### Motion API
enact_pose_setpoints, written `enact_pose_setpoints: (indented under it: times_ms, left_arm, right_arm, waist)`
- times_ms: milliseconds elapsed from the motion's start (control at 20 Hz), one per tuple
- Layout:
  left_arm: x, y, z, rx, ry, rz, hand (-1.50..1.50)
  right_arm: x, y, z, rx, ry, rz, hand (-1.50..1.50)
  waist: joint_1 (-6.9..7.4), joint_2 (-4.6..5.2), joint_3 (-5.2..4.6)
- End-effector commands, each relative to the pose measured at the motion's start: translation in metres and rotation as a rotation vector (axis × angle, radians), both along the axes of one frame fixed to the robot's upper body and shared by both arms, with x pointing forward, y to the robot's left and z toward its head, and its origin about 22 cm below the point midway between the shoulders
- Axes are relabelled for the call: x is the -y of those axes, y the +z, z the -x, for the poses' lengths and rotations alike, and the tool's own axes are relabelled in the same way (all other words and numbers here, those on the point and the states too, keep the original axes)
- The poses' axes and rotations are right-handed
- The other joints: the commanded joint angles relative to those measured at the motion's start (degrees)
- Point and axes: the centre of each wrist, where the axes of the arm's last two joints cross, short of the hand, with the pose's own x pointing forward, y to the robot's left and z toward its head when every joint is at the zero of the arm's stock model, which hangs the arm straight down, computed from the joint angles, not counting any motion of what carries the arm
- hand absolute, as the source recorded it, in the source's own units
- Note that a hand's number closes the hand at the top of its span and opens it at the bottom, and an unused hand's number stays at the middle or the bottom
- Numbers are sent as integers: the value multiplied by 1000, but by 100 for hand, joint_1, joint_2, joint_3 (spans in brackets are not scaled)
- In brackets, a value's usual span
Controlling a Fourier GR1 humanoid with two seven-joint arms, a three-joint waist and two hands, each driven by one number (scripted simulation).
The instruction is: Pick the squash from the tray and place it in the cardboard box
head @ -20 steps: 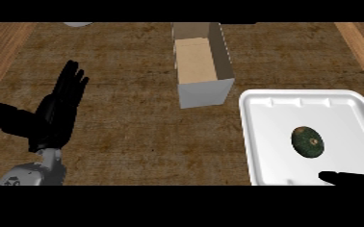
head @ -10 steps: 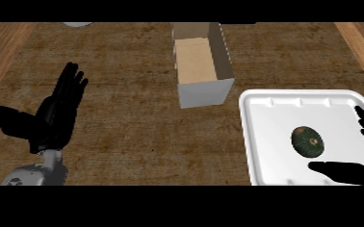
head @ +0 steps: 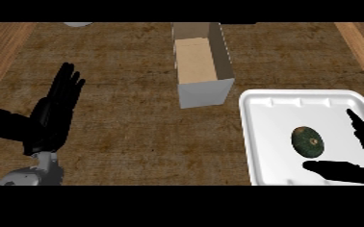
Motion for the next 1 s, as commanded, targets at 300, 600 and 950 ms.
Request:
enact_pose_setpoints:
  times_ms: [300, 600, 950]
  left_arm:
    - [3, -8, -7, -4, -26, -2, 0]
    - [24, -9, 10, -6, 6, -1, 0]
    - [-9, -19, 2, 2, 1, 6, 0]
  right_arm:
    - [-8, -20, -14, -33, 34, 1, -150]
    - [-4, -3, -5, -26, 30, -30, -150]
    - [-16, -30, -26, -48, 12, -25, -150]
  waist:
    - [1, 4, 1]
    - [-2, -3, 1]
    - [6, 2, 0]
